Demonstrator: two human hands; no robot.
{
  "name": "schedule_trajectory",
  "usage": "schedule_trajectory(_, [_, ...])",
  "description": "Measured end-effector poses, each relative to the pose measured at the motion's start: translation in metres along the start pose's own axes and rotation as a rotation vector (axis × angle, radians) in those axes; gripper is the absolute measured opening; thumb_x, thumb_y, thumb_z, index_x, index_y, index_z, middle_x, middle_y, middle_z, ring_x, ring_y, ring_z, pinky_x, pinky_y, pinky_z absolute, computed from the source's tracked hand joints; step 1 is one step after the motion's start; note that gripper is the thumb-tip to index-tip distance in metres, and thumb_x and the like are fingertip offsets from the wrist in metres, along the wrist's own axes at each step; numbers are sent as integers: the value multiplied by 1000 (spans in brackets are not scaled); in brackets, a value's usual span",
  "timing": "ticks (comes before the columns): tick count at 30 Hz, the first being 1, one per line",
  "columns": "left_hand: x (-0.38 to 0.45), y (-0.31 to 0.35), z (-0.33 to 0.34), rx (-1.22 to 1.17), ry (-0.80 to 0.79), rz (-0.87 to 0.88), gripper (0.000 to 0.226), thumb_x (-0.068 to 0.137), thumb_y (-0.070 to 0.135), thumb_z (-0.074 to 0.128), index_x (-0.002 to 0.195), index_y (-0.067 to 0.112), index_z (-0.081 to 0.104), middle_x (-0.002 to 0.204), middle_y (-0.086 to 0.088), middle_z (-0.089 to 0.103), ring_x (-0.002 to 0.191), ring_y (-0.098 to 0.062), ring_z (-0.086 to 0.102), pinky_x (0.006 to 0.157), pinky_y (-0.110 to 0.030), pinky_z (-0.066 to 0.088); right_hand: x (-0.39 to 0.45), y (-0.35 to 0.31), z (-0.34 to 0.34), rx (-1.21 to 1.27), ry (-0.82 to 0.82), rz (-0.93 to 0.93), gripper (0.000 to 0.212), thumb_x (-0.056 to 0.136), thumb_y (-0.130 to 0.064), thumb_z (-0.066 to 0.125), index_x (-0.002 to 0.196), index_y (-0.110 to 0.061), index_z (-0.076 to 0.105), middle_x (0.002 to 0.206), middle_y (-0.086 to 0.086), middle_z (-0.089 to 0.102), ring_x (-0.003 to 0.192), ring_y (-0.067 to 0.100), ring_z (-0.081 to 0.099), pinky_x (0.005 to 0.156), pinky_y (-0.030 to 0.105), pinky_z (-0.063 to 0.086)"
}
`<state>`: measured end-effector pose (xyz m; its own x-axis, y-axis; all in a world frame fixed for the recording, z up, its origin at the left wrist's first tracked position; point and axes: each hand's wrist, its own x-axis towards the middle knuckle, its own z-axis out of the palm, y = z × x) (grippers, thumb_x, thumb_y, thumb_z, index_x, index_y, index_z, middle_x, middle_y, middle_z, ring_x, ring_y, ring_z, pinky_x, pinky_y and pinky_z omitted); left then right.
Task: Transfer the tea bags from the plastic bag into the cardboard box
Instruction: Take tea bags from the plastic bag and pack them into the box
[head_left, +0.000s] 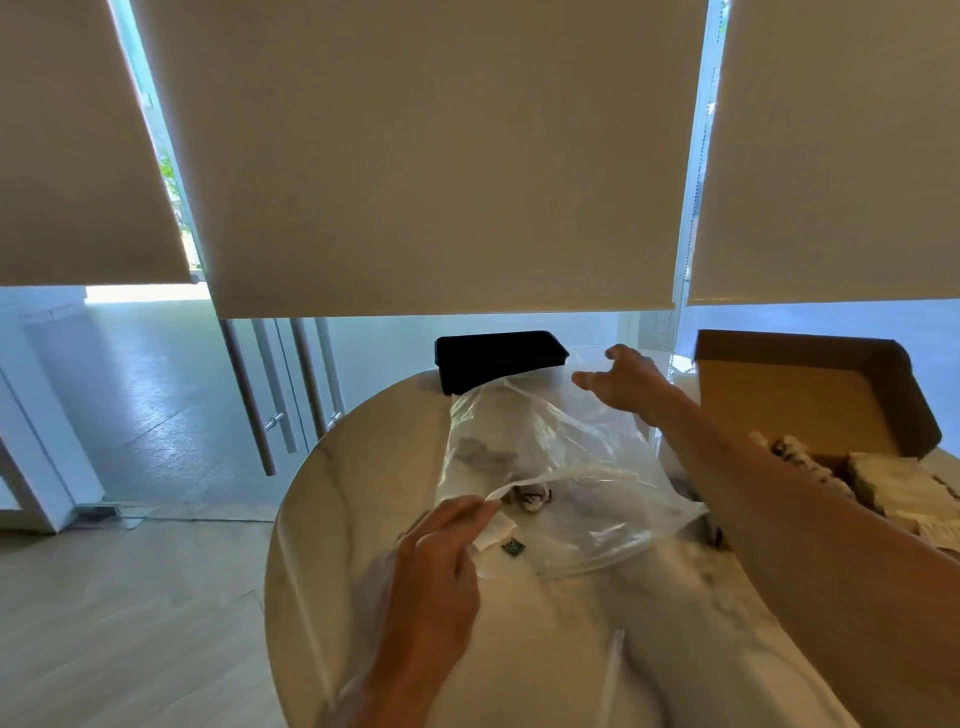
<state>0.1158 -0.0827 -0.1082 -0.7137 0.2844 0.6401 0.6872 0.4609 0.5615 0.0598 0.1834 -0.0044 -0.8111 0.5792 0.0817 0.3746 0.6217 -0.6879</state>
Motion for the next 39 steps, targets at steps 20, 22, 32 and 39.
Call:
schedule_trajectory(20, [0,9,-6,111,131,119,59,71,-12,73,121,18,63,111,10,65,103,-3,54,88,-9,42,-9,-3,-14,1005,341,-63,14,86,-25,68,74,-28,62,78,-3,59,74,15,55,62,29,44])
schedule_trajectory(22, [0,10,-5,118,136,146,57,71,-9,74,121,17,62,110,7,67,103,-4,54,87,-11,44,-15,-3,-20,1054,336,-100,14,88,-23,66,76,-28,62,80,-3,61,74,13,56,70,34,48])
schedule_trajectory(32, [0,10,-4,101,80,110,65,67,-16,72,123,15,61,112,3,66,106,6,46,94,2,30,-30,8,-27,630,288,-88,45,91,-25,61,133,-24,46,120,7,52,109,21,51,87,33,44])
schedule_trajectory(39, [1,7,-3,49,59,27,62,70,-14,68,122,20,63,114,20,54,105,8,43,90,6,27,-129,18,-49,222,-12,-508,15,84,-45,61,96,-37,65,123,-16,56,114,4,52,98,28,40])
